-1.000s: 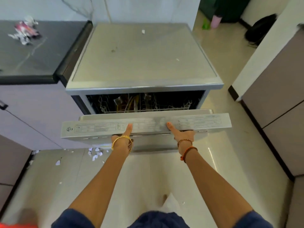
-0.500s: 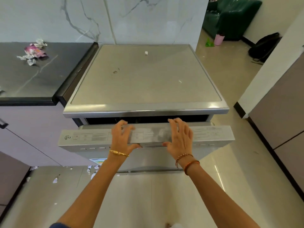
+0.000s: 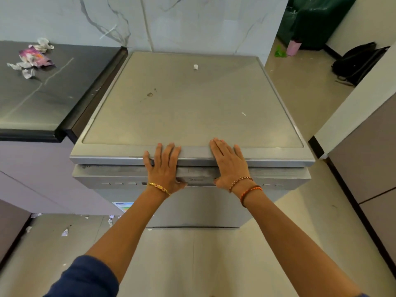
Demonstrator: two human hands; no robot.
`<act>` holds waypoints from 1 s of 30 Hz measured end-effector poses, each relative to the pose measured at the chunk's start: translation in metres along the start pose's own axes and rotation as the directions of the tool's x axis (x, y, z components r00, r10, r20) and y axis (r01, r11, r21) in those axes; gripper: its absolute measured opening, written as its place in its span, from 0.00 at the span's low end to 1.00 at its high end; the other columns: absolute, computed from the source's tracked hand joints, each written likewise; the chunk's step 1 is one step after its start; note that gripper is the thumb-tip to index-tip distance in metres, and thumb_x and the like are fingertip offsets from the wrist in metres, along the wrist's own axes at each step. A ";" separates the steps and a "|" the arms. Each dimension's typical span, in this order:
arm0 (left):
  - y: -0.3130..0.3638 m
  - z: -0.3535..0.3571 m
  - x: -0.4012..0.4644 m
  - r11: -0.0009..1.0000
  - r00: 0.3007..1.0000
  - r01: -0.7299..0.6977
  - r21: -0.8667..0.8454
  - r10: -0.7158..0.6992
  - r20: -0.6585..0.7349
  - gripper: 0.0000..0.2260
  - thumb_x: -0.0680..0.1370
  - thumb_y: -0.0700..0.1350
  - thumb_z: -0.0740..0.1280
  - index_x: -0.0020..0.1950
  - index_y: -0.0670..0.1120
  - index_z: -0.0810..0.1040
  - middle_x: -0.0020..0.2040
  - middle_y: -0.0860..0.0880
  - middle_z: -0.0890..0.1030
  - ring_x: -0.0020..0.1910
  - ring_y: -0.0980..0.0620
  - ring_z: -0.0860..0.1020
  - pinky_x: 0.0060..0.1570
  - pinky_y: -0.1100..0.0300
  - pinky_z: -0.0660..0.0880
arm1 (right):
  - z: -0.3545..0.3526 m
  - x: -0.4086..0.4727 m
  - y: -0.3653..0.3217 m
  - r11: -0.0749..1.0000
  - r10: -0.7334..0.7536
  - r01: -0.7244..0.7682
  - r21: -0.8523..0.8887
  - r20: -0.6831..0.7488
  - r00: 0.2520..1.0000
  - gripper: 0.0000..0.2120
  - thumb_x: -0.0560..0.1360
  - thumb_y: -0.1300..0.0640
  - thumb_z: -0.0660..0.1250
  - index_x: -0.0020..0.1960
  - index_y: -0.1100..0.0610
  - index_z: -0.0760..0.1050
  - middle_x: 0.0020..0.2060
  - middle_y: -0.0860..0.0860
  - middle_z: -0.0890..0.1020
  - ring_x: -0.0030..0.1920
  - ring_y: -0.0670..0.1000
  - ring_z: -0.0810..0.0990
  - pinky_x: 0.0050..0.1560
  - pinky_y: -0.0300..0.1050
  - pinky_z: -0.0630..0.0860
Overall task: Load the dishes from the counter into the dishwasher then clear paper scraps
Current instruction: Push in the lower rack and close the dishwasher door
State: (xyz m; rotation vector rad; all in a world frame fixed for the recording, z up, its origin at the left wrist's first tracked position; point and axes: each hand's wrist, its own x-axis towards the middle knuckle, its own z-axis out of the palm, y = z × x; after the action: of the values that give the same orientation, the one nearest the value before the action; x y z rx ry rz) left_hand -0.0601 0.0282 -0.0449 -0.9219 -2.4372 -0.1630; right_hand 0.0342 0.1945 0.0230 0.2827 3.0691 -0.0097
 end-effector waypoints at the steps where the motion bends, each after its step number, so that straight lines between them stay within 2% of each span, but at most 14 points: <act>1: 0.000 0.000 0.000 1.000 1.000 -0.016 0.012 0.016 -0.015 0.51 0.46 0.63 0.76 0.63 0.43 0.65 0.61 0.44 0.66 0.61 0.41 0.65 0.57 0.35 0.65 | 0.001 0.000 0.000 1.000 -0.007 0.008 0.024 -0.025 1.000 0.48 0.69 0.55 0.70 0.75 0.58 0.40 0.75 0.51 0.48 0.75 0.52 0.47 0.73 0.53 0.43; 3: -0.002 0.000 0.000 1.000 0.995 -0.029 -0.006 0.028 -0.092 0.42 0.59 0.71 0.65 0.63 0.45 0.66 0.61 0.45 0.67 0.62 0.42 0.65 0.59 0.43 0.59 | 0.005 0.000 -0.001 0.999 -0.004 0.008 0.033 -0.113 0.994 0.44 0.69 0.59 0.70 0.75 0.58 0.45 0.75 0.53 0.53 0.75 0.53 0.52 0.73 0.53 0.47; 5: -0.005 -0.004 0.002 0.992 0.988 0.008 -0.123 -0.026 -0.150 0.33 0.71 0.72 0.50 0.61 0.47 0.69 0.60 0.47 0.71 0.60 0.45 0.67 0.57 0.49 0.57 | 0.008 0.000 -0.004 1.000 0.011 -0.006 0.031 -0.192 0.981 0.41 0.69 0.62 0.70 0.75 0.60 0.51 0.73 0.55 0.59 0.73 0.54 0.57 0.73 0.54 0.52; 7: -0.012 -0.006 0.003 0.981 0.969 -0.014 -0.193 -0.034 -0.243 0.23 0.77 0.64 0.50 0.59 0.49 0.71 0.56 0.47 0.79 0.58 0.48 0.69 0.54 0.53 0.58 | 0.012 0.000 -0.005 0.999 0.014 -0.008 0.032 -0.213 0.977 0.40 0.70 0.63 0.69 0.75 0.59 0.51 0.73 0.54 0.59 0.73 0.54 0.57 0.73 0.54 0.51; 9: -0.021 -0.007 0.001 0.988 0.939 -0.117 -0.105 0.075 -0.337 0.16 0.76 0.54 0.58 0.60 0.48 0.70 0.53 0.45 0.83 0.57 0.48 0.70 0.54 0.52 0.61 | 0.012 0.002 -0.005 0.999 0.019 -0.012 0.036 -0.193 0.981 0.39 0.72 0.62 0.68 0.75 0.58 0.48 0.74 0.53 0.56 0.74 0.53 0.54 0.73 0.52 0.48; 11: -0.025 -0.008 0.000 0.982 0.925 -0.189 -0.008 0.175 -0.339 0.18 0.71 0.50 0.61 0.59 0.45 0.70 0.52 0.43 0.83 0.56 0.45 0.76 0.54 0.49 0.69 | 0.011 0.003 -0.004 0.999 0.025 -0.019 0.034 -0.193 0.981 0.39 0.73 0.61 0.67 0.75 0.57 0.47 0.74 0.52 0.55 0.74 0.52 0.54 0.73 0.52 0.48; 13: -0.023 -0.012 0.001 0.982 0.931 -0.190 0.005 0.182 -0.316 0.18 0.71 0.51 0.60 0.57 0.43 0.70 0.52 0.41 0.83 0.52 0.41 0.81 0.50 0.46 0.75 | 0.009 0.003 -0.003 0.999 0.025 -0.018 0.044 -0.178 0.984 0.39 0.73 0.60 0.68 0.75 0.57 0.47 0.74 0.52 0.55 0.74 0.52 0.53 0.73 0.53 0.47; 17: -0.022 -0.004 -0.008 0.990 0.978 -0.138 0.025 0.140 -0.158 0.34 0.75 0.67 0.50 0.64 0.40 0.68 0.62 0.40 0.76 0.62 0.42 0.70 0.58 0.46 0.62 | 0.007 0.004 0.003 0.997 -0.004 0.015 0.075 -0.141 0.990 0.42 0.72 0.57 0.69 0.76 0.57 0.46 0.75 0.52 0.54 0.75 0.52 0.52 0.73 0.52 0.46; 21: -0.026 -0.003 0.004 0.993 0.985 -0.118 0.010 0.118 -0.125 0.38 0.65 0.69 0.61 0.62 0.41 0.69 0.58 0.44 0.69 0.55 0.44 0.68 0.53 0.52 0.63 | 0.009 0.003 0.006 0.997 -0.031 0.040 0.063 -0.138 0.990 0.44 0.71 0.53 0.71 0.76 0.58 0.47 0.75 0.52 0.54 0.75 0.52 0.51 0.73 0.51 0.45; 23: -0.031 -0.004 0.011 0.987 0.978 -0.163 0.005 0.162 -0.131 0.40 0.60 0.69 0.67 0.61 0.41 0.69 0.56 0.45 0.68 0.52 0.45 0.69 0.51 0.53 0.63 | 0.015 0.003 0.004 0.998 -0.039 0.049 0.040 -0.216 0.976 0.44 0.67 0.55 0.74 0.74 0.60 0.53 0.73 0.56 0.60 0.74 0.55 0.57 0.73 0.51 0.51; 24: -0.033 -0.003 0.012 0.984 0.974 -0.179 -0.006 0.176 -0.140 0.40 0.61 0.70 0.67 0.61 0.42 0.69 0.56 0.45 0.68 0.52 0.45 0.69 0.51 0.53 0.64 | 0.018 0.003 0.004 0.999 -0.047 0.051 0.008 -0.283 0.958 0.44 0.62 0.56 0.78 0.72 0.62 0.60 0.69 0.58 0.67 0.70 0.57 0.64 0.71 0.52 0.58; 26: -0.033 -0.002 0.011 0.984 0.973 -0.177 -0.025 0.171 -0.156 0.38 0.67 0.71 0.59 0.61 0.41 0.70 0.59 0.44 0.71 0.55 0.44 0.71 0.52 0.52 0.64 | 0.027 0.005 0.004 0.999 -0.047 0.045 -0.016 -0.390 0.919 0.46 0.49 0.56 0.83 0.64 0.64 0.71 0.60 0.59 0.77 0.61 0.60 0.76 0.61 0.56 0.71; 28: -0.031 -0.003 0.008 0.988 0.978 -0.157 -0.004 0.155 -0.139 0.37 0.72 0.71 0.50 0.63 0.41 0.70 0.62 0.43 0.76 0.57 0.44 0.70 0.52 0.52 0.64 | 0.032 0.006 0.003 0.998 -0.060 0.051 -0.032 -0.435 0.899 0.47 0.46 0.55 0.82 0.62 0.64 0.73 0.57 0.59 0.79 0.58 0.59 0.78 0.58 0.57 0.73; 30: -0.031 -0.002 0.007 0.989 0.981 -0.148 0.018 0.149 -0.123 0.36 0.73 0.70 0.47 0.64 0.42 0.70 0.61 0.44 0.78 0.58 0.45 0.69 0.51 0.53 0.63 | 0.035 0.005 0.003 0.996 -0.088 0.070 -0.056 -0.469 0.879 0.47 0.46 0.55 0.82 0.63 0.64 0.72 0.58 0.59 0.78 0.58 0.59 0.78 0.58 0.57 0.73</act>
State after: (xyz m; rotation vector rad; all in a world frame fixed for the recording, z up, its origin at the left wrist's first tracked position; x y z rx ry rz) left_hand -0.0836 0.0087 -0.0373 -1.0532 -2.2444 -0.1507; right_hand 0.0318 0.1982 -0.0119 0.1764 3.5604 0.1334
